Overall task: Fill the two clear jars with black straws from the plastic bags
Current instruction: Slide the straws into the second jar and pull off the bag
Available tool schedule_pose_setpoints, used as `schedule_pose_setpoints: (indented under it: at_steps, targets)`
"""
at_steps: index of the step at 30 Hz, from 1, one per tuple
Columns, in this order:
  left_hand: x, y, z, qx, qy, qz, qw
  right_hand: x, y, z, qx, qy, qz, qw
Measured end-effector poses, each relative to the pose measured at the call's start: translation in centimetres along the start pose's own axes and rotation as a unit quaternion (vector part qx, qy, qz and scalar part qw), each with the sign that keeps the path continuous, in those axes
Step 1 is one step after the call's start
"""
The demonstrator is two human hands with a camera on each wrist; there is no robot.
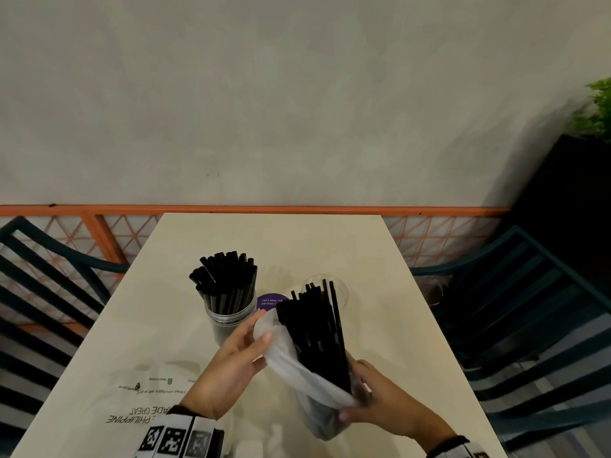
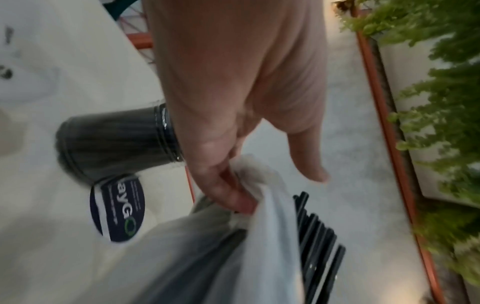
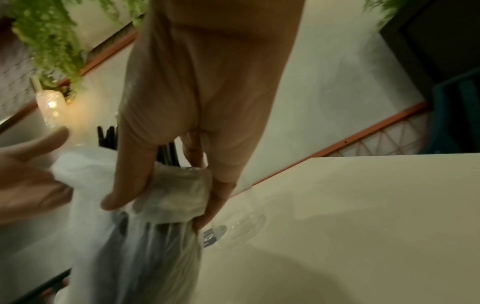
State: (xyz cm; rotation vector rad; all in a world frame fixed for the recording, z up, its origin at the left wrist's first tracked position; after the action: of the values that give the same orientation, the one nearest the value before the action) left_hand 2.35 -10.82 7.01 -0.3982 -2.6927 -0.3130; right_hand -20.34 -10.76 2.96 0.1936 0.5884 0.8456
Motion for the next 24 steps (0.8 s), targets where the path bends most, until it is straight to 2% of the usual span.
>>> schedule_pose_setpoints:
  at_steps: [2, 5, 8, 10, 12, 16, 21, 24]
  targets:
    - [-0.3, 0.1, -0.1, 0.004, -0.101, 0.006, 0.995, -0.7, 0.8, -0.8, 0.003, -0.032, -0.008, 0.999]
    - [-0.5, 0.2, -0.5, 0.028, -0.176, -0.058, 0.982, -1.3, 1.5, -1.1, -0.001, -0.059, -0.022, 0.998]
    - [0.7, 0.3, -1.2, 0.066, -0.245, -0.108, 0.961, -2.3, 1.6, -0.9, -0.018, -0.086, -0.106, 0.990]
    - [2.0, 0.5, -1.7, 0.096, -0.282, -0.130, 0.946, -2.7, 1.6, -0.9, 0.006, -0.077, -0.158, 0.984]
    - [3.1, 0.8, -2.1, 0.121, -0.312, -0.145, 0.931, -2.7, 1.6, -0.7, 0.036, -0.057, -0.180, 0.981]
    - [4.9, 1.0, -1.5, 0.142, -0.331, -0.124, 0.924, -3.0, 1.3, -0.2, 0.070, -0.003, -0.254, 0.965]
    - [6.1, 0.9, -0.6, 0.107, -0.378, -0.063, 0.917, -2.6, 1.0, 0.4, 0.059, 0.030, -0.317, 0.946]
    - [6.0, 0.8, -1.3, 0.137, -0.423, -0.097, 0.891, -2.0, 1.2, 0.5, 0.050, 0.040, -0.319, 0.946]
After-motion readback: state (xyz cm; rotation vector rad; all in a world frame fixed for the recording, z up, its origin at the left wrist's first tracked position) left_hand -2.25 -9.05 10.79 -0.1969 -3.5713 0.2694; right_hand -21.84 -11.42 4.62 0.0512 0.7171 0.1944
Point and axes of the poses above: each hand's wrist, its own y-axis away from the middle knuckle, its own x-axis out of the palm, z = x × y, the point moved 6 cm from there along -y, towards the middle knuckle, and after that the axes turned 11 degrees about z, right-handed, at the moved point
